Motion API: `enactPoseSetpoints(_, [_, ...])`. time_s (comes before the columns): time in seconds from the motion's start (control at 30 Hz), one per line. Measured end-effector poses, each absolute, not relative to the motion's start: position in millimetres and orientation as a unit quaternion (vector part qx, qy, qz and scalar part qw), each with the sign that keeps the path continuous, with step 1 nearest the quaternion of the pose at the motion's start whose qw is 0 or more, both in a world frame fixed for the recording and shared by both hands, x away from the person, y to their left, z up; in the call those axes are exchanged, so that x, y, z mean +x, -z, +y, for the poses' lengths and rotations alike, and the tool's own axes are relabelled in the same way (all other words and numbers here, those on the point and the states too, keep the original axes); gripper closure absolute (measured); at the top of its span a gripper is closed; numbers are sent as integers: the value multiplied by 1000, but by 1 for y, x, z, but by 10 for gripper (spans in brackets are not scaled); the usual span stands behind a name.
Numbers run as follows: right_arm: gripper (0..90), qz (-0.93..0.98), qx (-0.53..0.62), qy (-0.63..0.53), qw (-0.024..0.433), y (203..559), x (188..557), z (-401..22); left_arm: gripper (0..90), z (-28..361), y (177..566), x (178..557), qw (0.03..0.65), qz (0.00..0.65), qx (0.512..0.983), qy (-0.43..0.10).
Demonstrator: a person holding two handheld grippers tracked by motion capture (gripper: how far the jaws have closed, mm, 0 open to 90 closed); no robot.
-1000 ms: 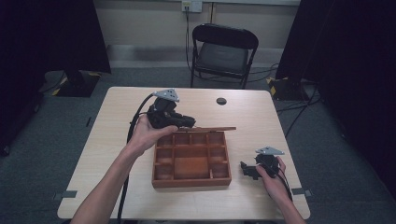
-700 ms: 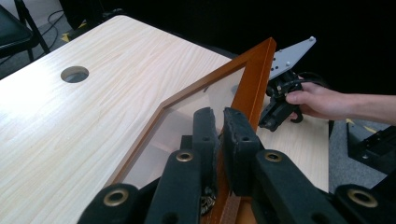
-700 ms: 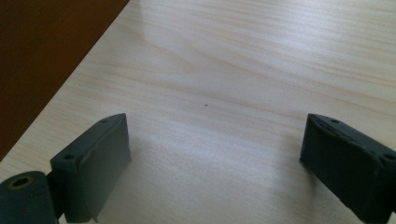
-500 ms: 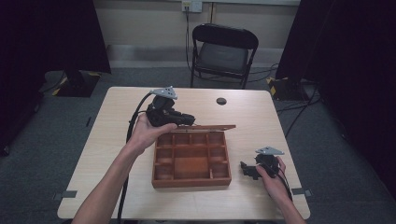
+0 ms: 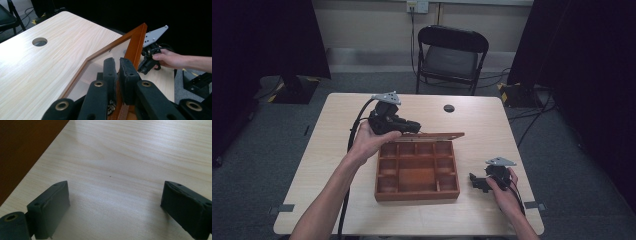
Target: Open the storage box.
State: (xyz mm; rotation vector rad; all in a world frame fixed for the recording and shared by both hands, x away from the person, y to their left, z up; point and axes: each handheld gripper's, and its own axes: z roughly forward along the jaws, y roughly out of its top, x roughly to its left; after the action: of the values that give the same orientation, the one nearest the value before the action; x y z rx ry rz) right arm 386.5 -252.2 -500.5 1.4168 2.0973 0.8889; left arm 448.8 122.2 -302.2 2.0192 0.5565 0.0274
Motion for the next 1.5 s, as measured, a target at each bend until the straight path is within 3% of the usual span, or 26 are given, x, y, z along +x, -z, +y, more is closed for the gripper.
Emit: enactPoseSetpoints(1.5, [73,762,513,-323,227,501,387,-252,843,121,300,454,504,237,830,-25])
